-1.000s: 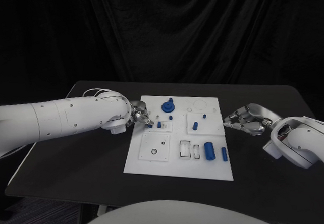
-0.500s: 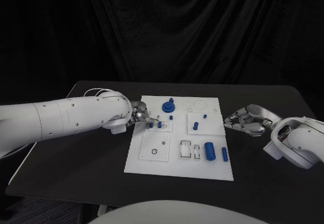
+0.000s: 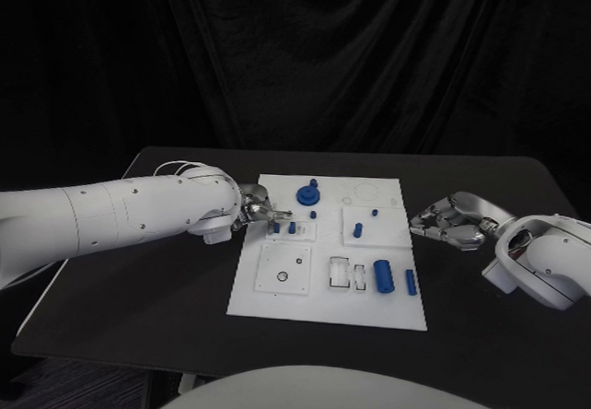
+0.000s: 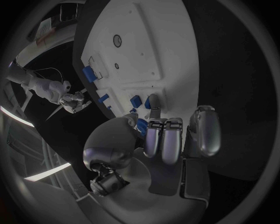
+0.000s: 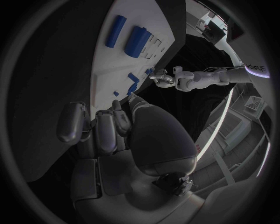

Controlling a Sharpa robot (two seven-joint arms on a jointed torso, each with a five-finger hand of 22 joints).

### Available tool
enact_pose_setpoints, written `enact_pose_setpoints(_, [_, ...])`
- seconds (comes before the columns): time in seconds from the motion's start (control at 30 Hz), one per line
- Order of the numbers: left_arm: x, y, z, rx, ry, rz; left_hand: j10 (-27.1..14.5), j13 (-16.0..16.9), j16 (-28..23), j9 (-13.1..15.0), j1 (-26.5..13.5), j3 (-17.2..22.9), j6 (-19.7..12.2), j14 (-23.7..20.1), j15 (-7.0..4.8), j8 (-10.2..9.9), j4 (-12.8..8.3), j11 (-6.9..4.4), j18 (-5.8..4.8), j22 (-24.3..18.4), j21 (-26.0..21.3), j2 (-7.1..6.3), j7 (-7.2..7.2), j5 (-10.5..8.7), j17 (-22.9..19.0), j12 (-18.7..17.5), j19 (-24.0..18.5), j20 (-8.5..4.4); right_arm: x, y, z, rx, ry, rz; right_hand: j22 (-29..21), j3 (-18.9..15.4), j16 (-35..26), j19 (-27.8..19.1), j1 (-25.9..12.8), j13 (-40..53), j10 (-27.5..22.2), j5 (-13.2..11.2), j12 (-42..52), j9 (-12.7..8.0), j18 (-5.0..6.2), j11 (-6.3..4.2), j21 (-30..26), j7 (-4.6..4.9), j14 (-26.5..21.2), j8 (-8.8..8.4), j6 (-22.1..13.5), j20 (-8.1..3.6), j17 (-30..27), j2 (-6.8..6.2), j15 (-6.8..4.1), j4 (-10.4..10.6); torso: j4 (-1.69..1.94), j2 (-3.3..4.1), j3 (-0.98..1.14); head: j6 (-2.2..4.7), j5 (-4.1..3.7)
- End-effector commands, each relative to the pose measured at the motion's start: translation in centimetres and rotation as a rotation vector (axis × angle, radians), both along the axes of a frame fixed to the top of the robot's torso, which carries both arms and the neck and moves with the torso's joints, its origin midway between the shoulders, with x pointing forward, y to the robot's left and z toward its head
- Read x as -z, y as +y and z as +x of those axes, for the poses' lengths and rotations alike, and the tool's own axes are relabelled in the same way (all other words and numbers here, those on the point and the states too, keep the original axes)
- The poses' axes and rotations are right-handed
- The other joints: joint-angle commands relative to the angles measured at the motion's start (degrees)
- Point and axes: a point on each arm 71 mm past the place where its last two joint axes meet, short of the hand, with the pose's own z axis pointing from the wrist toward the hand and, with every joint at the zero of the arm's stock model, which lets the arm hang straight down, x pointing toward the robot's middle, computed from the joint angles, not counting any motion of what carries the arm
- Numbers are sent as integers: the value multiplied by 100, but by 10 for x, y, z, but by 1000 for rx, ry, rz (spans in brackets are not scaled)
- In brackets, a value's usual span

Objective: Assemble the parts on the task board

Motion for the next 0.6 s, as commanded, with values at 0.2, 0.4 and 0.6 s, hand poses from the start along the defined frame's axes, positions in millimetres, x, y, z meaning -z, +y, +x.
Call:
enact_pose_setpoints(0.2, [-1, 2, -1, -10, -149, -68, 585, 1509, -28, 461, 215, -298, -143, 605, -31, 408, -6, -33, 76, 1001, 129, 134, 3, 441, 1509, 20, 112, -12, 2, -2, -1, 6, 15, -8, 828, 30, -35, -26, 35, -11, -40, 35, -32, -6, 96, -9, -19, 13, -15, -34, 11, -5, 68, -9, 12, 14, 3, 3, 0, 0, 6])
enact_pose_setpoints(0.4, [-17, 5, 2, 26, -371, -71, 585, 1509, -28, 920, 634, -520, -210, 605, -84, 767, -15, -95, 43, 1082, 256, 68, -66, 737, 1509, 20, 205, -62, 2, -4, -1, 10, 15, -9, 827, 24, -36, -26, 3, -16, -41, 35, -34, -10, 96, -6, -25, 15, -16, -35, 17, -3, 65, -11, 14, 43, 1, 5, -2, 0, 14])
enact_pose_setpoints(0.6, [-43, 4, 6, 115, -632, -84, 473, 1425, -122, 808, 1312, -627, -744, 509, 54, 400, -25, 66, 168, 914, -351, -108, 114, 1011, 1334, -100, -174, 41, 2, -3, -1, 12, 12, -6, 828, 17, -39, -24, -22, -20, -42, 28, -36, -12, 95, -4, -23, 15, -18, -37, 18, -2, 60, -15, 16, 63, 2, 6, -5, 0, 25])
